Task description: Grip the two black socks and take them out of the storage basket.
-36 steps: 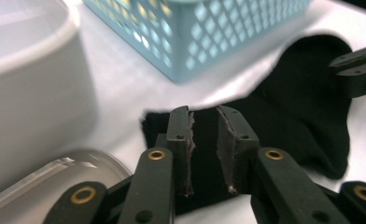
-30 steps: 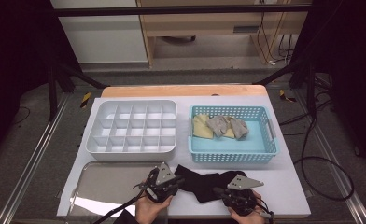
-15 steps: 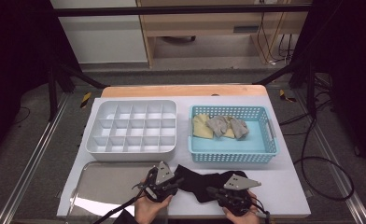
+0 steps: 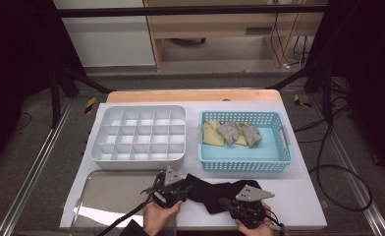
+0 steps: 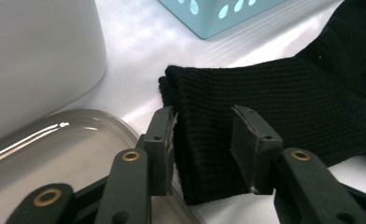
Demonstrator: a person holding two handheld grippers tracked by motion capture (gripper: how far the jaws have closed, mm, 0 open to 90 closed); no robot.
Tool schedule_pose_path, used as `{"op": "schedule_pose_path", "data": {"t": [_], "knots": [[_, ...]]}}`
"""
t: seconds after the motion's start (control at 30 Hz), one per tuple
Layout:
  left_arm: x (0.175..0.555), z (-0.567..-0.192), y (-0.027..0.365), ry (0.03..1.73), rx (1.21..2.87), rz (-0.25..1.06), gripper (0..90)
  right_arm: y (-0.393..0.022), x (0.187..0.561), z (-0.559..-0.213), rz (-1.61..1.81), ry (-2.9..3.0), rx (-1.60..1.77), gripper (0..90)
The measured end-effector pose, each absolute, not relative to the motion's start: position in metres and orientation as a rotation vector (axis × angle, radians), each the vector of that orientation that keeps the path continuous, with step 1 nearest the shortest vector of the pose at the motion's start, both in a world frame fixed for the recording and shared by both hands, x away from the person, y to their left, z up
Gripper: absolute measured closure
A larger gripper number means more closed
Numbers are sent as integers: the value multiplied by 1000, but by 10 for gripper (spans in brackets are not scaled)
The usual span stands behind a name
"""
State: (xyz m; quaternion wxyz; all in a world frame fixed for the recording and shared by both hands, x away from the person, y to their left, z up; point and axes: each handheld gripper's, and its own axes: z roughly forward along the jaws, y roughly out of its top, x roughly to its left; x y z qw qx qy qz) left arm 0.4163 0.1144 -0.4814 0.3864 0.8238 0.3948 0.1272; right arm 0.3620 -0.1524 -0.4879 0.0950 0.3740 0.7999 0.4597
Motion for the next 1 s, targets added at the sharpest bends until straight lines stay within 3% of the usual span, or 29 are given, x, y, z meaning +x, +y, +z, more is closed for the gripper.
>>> {"op": "schedule_pose_path", "data": {"t": [0.1,0.27,0.6,0.8,1.0], "knots": [[419,-481,116,1018,2082,279,729,-145,361,-485,1399,2375,1064,873],[422,-476,118,1009,2045,290,794,-137,363,-491,1389,2422,1061,879],[428,-474,108,983,2113,374,747,-138,363,-491,1392,2433,1067,864],[426,-468,111,966,2118,393,670,-199,365,-472,1356,2156,1220,808],[428,-470,113,975,2132,393,683,-236,367,-476,1242,2025,1350,694]]}}
